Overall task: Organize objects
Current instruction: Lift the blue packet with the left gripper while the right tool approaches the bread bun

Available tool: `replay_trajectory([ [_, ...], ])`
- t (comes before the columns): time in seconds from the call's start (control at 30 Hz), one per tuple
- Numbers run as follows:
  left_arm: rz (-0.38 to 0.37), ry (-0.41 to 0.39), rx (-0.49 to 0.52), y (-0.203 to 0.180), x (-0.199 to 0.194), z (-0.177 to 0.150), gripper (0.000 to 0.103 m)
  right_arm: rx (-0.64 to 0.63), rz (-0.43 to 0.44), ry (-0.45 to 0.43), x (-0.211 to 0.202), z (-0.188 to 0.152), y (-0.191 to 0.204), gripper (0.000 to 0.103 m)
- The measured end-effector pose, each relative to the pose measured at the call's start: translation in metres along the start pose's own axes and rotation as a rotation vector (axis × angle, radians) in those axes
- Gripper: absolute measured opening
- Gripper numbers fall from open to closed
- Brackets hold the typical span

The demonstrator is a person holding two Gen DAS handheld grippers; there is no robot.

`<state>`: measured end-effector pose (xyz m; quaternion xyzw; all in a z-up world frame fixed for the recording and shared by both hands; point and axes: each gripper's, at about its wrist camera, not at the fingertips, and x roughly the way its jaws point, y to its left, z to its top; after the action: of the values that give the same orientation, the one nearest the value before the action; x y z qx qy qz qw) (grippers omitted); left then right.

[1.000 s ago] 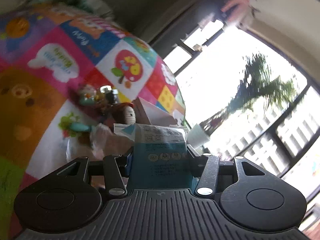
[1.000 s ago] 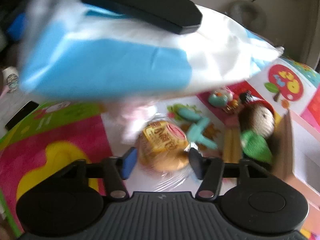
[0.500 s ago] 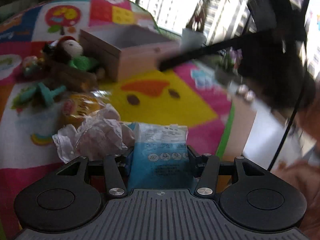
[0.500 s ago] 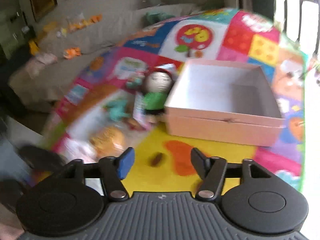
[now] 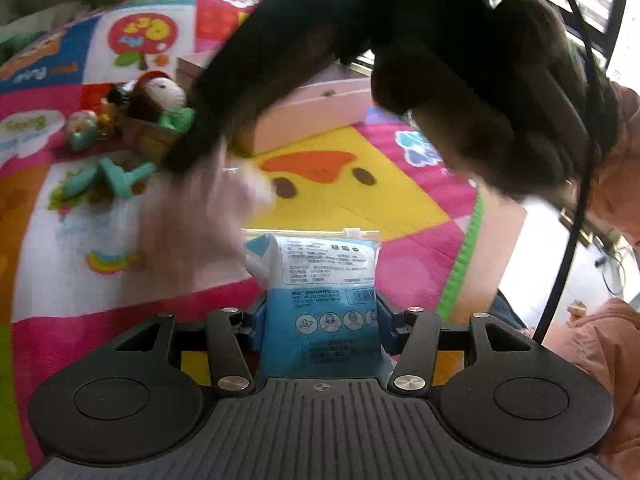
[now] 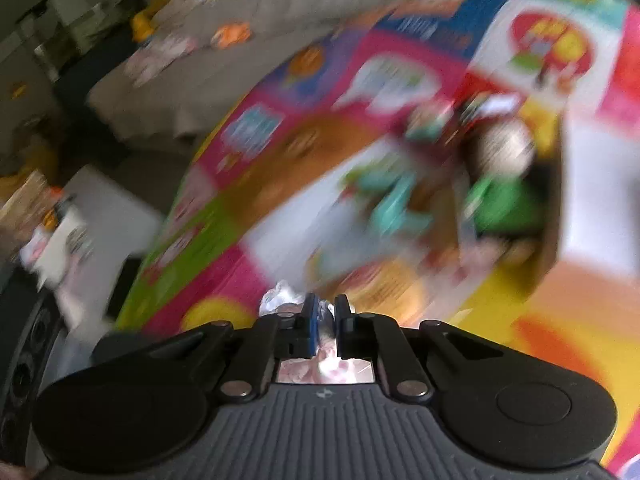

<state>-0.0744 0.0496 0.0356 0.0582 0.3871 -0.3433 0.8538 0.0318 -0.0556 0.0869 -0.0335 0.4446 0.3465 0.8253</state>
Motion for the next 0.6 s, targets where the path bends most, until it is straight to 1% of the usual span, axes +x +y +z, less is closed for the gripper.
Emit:
replay_trajectory([
  [0.07,0.011,-0.012,-0.019,0.006,-0.003,0.001,0.057,0.033,-0.054,-0.077,-0.014,0.019,-0.014,0.008],
  [0.17,0.029,-0.021,-0.058,0.014,-0.002,0.003,0.057,0.049,-0.161,-0.224,-0.037,0.040,-0.031,0.009],
  [0.2,0.042,-0.020,-0.073,0.017,-0.001,0.005,0.057,0.049,-0.184,-0.247,-0.042,0.047,-0.036,0.009],
  [0.23,0.060,-0.018,-0.086,0.019,0.001,0.007,0.057,0.047,-0.202,-0.259,-0.042,0.052,-0.041,0.015],
  [0.27,0.087,-0.017,-0.100,0.021,0.002,0.007,0.057,0.046,-0.214,-0.262,-0.041,0.055,-0.044,0.027],
  [0.3,0.102,-0.018,-0.109,0.025,0.003,0.008,0.056,0.047,-0.231,-0.265,-0.041,0.057,-0.048,0.035],
  [0.33,0.107,-0.022,-0.119,0.026,-0.001,0.005,0.056,0.042,-0.253,-0.269,-0.039,0.055,-0.048,0.051],
  [0.37,0.102,-0.030,-0.139,0.031,-0.006,0.003,0.056,0.021,-0.268,-0.274,-0.038,0.050,-0.045,0.065],
  [0.43,0.087,-0.043,-0.174,0.040,-0.019,0.000,0.056,-0.048,-0.275,-0.275,-0.035,0.038,-0.036,0.071],
  [0.47,0.087,-0.049,-0.182,0.043,-0.024,-0.002,0.055,-0.076,-0.270,-0.265,-0.031,0.031,-0.030,0.071],
  [0.53,0.115,-0.058,-0.185,0.046,-0.038,-0.007,0.055,-0.104,-0.228,-0.225,-0.027,0.017,-0.019,0.071],
  [0.6,0.145,-0.052,-0.190,0.049,-0.044,-0.011,0.055,-0.085,-0.177,-0.194,-0.023,0.008,-0.014,0.071],
])
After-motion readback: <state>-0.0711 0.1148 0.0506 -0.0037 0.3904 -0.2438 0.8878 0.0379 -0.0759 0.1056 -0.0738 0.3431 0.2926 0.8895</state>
